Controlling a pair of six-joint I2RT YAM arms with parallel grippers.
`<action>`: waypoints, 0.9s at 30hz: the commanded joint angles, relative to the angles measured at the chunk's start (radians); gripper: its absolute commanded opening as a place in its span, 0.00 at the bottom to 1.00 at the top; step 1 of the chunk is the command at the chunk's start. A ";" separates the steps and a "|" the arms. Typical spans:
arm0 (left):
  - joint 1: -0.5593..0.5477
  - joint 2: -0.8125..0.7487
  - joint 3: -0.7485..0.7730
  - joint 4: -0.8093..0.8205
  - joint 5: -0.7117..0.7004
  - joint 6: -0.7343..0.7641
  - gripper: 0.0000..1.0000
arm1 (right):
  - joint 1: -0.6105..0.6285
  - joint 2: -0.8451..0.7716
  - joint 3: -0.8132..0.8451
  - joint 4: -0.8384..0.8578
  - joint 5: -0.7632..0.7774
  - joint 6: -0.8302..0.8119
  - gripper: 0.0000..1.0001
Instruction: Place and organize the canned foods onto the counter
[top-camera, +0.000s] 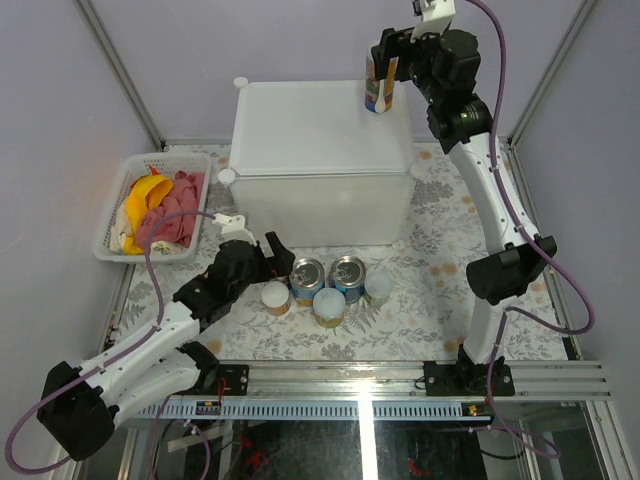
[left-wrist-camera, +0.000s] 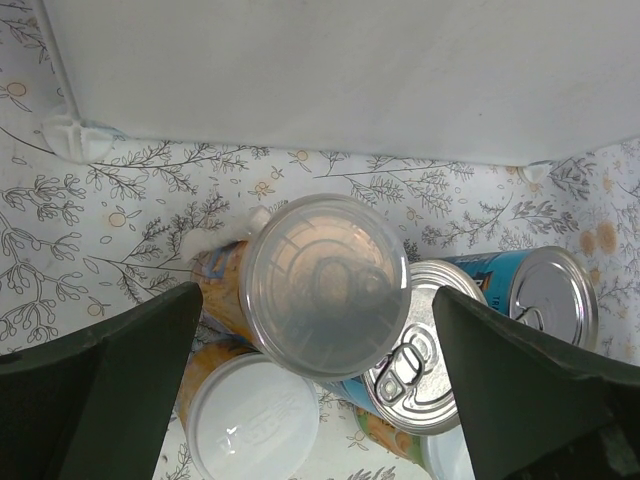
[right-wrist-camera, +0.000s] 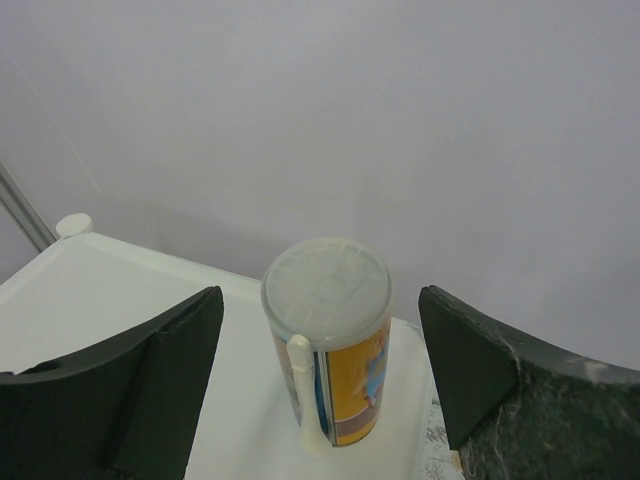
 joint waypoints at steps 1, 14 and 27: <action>-0.005 0.009 -0.009 0.023 -0.006 -0.014 1.00 | 0.019 -0.098 -0.048 0.073 0.012 -0.011 0.86; -0.006 0.042 -0.020 0.046 -0.055 -0.036 1.00 | 0.154 -0.402 -0.379 0.103 0.117 -0.076 0.86; -0.012 0.107 -0.025 0.100 -0.084 -0.035 0.92 | 0.415 -0.686 -0.752 0.053 0.265 -0.066 0.81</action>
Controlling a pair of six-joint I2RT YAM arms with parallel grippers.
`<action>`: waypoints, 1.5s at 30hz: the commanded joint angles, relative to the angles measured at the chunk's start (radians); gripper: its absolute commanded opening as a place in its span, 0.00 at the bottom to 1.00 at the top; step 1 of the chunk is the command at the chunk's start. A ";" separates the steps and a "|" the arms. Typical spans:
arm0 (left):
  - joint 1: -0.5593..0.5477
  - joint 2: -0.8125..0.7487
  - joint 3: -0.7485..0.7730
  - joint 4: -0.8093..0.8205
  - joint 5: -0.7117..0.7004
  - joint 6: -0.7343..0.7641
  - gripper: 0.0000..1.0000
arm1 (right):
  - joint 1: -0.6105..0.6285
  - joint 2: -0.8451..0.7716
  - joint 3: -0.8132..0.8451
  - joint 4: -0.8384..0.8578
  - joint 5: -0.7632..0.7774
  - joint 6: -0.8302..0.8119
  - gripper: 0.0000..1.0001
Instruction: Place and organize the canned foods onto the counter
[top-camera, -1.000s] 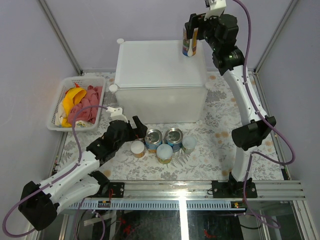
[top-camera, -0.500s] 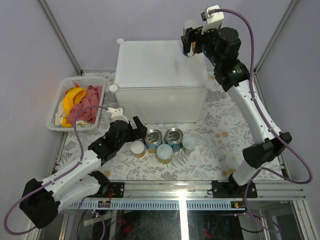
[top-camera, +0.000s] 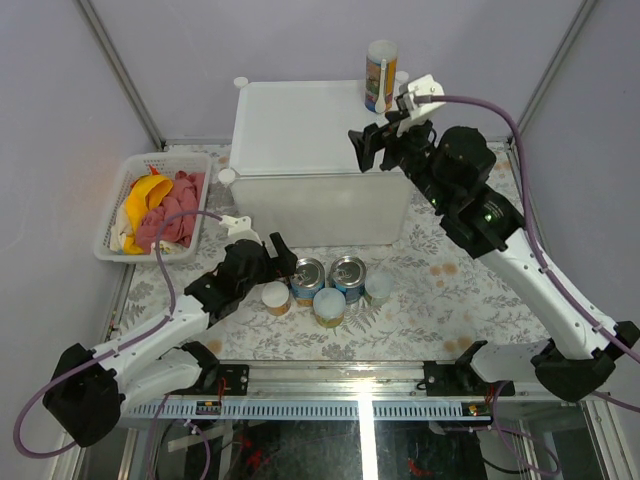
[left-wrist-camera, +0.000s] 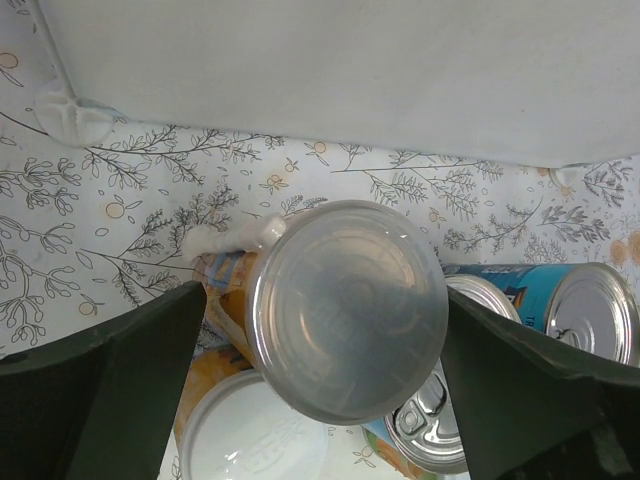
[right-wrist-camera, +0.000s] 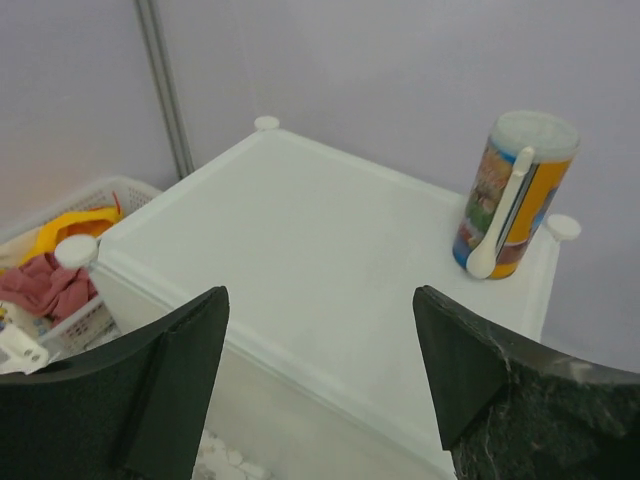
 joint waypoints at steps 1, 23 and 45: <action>-0.008 0.013 -0.010 0.050 -0.066 0.002 0.91 | 0.071 -0.068 -0.104 0.003 0.080 0.014 0.80; -0.026 -0.096 -0.005 0.055 -0.063 0.119 0.00 | 0.202 -0.196 -0.396 -0.045 0.114 0.134 0.75; -0.052 -0.154 0.257 -0.092 0.040 0.323 0.00 | 0.234 -0.268 -0.496 -0.064 -0.132 0.087 0.76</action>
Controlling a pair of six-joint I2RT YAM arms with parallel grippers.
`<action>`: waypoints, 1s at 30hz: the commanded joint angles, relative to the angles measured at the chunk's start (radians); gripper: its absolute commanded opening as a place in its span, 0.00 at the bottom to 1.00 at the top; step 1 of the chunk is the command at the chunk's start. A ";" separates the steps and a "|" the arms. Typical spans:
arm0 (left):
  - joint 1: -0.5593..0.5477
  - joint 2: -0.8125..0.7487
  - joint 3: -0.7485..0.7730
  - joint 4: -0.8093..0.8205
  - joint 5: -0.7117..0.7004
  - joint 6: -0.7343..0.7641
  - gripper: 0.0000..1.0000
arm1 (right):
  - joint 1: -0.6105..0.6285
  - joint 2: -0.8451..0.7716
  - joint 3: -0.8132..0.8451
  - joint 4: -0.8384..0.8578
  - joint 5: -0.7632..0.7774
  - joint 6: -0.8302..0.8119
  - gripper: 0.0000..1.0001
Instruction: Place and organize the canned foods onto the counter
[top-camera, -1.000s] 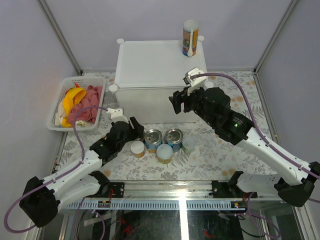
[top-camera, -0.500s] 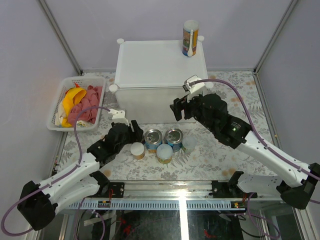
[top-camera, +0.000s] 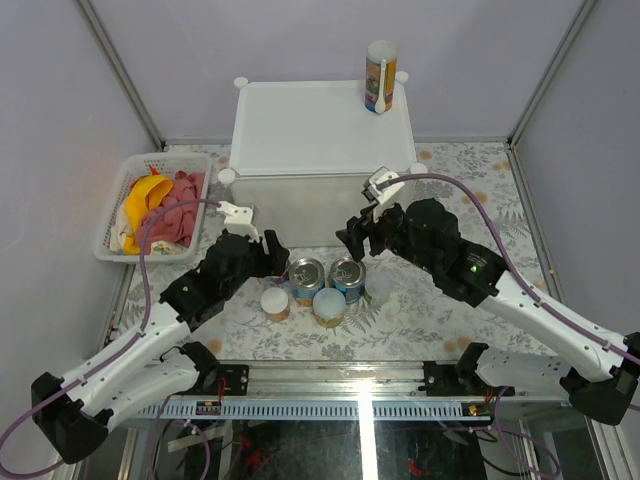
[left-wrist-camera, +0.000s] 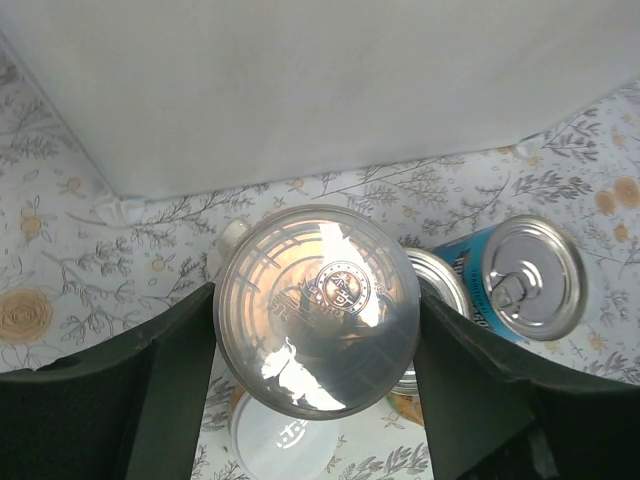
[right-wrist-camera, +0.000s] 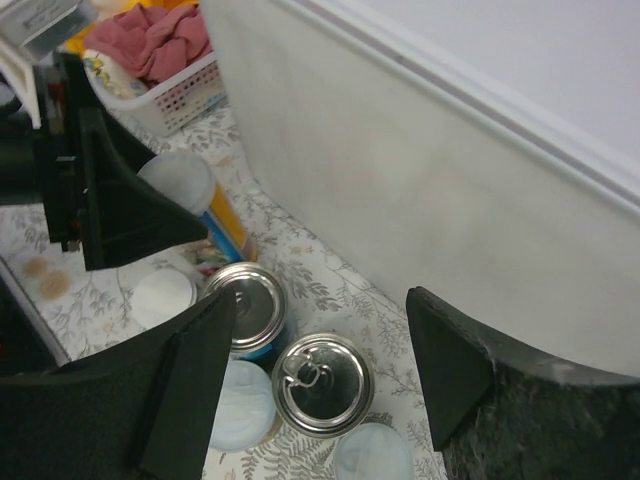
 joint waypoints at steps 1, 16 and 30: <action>-0.007 0.003 0.137 0.081 0.058 0.071 0.00 | 0.030 -0.037 -0.008 0.038 -0.119 -0.041 0.76; -0.007 0.094 0.434 -0.001 0.279 0.162 0.00 | 0.047 -0.089 -0.060 0.076 -0.330 -0.052 0.77; -0.006 0.168 0.624 -0.057 0.474 0.144 0.00 | 0.070 -0.087 -0.109 0.200 -0.351 -0.077 0.78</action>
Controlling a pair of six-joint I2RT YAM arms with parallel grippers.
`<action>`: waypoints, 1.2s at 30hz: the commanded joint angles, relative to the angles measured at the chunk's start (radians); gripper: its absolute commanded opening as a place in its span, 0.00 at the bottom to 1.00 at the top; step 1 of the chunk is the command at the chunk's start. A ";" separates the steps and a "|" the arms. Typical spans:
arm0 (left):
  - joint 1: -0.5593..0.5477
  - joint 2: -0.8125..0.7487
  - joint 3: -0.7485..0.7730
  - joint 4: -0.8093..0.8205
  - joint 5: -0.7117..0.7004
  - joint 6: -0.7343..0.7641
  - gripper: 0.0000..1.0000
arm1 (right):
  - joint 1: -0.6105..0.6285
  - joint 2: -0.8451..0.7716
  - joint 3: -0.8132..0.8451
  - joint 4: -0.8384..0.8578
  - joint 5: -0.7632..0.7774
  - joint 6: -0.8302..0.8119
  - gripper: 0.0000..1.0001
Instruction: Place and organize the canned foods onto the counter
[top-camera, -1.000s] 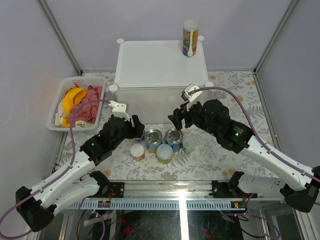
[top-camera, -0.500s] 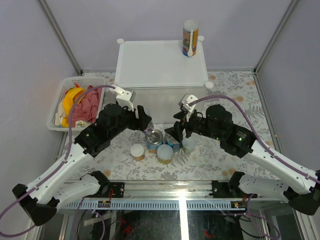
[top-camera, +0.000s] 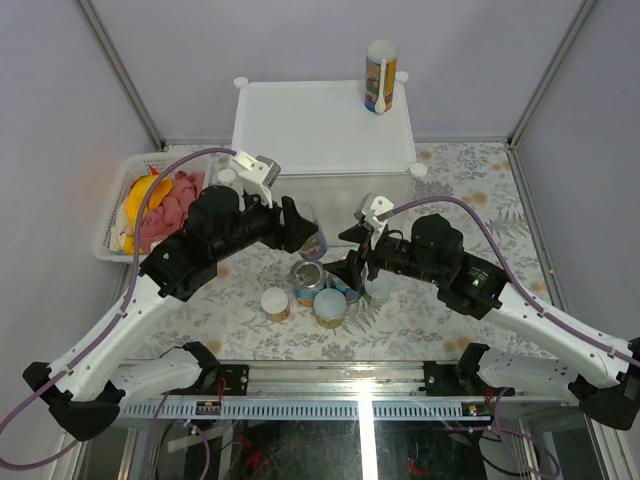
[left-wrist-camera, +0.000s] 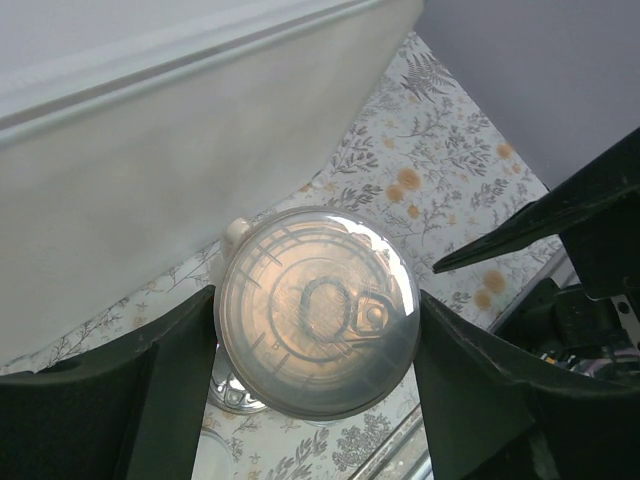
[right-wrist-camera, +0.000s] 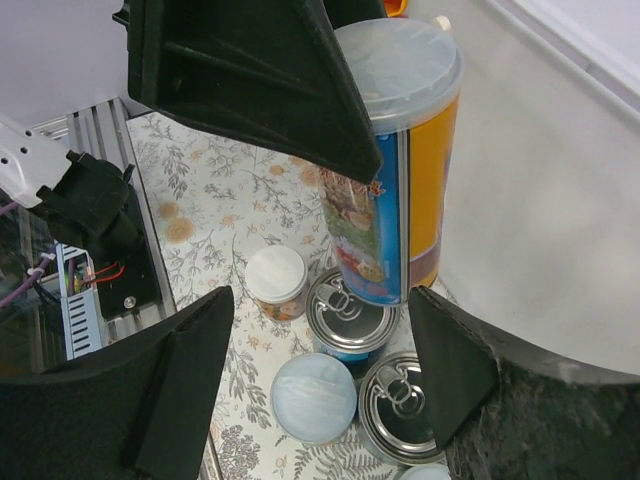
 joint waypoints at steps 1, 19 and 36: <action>-0.004 -0.007 0.110 0.102 0.101 0.004 0.00 | 0.017 -0.007 0.006 0.099 -0.022 -0.034 0.78; -0.004 0.078 0.208 0.042 0.321 0.041 0.00 | 0.019 0.102 0.086 0.139 0.008 -0.113 0.80; -0.004 0.109 0.248 0.043 0.424 0.086 0.00 | 0.019 0.183 0.118 0.182 0.009 -0.131 0.74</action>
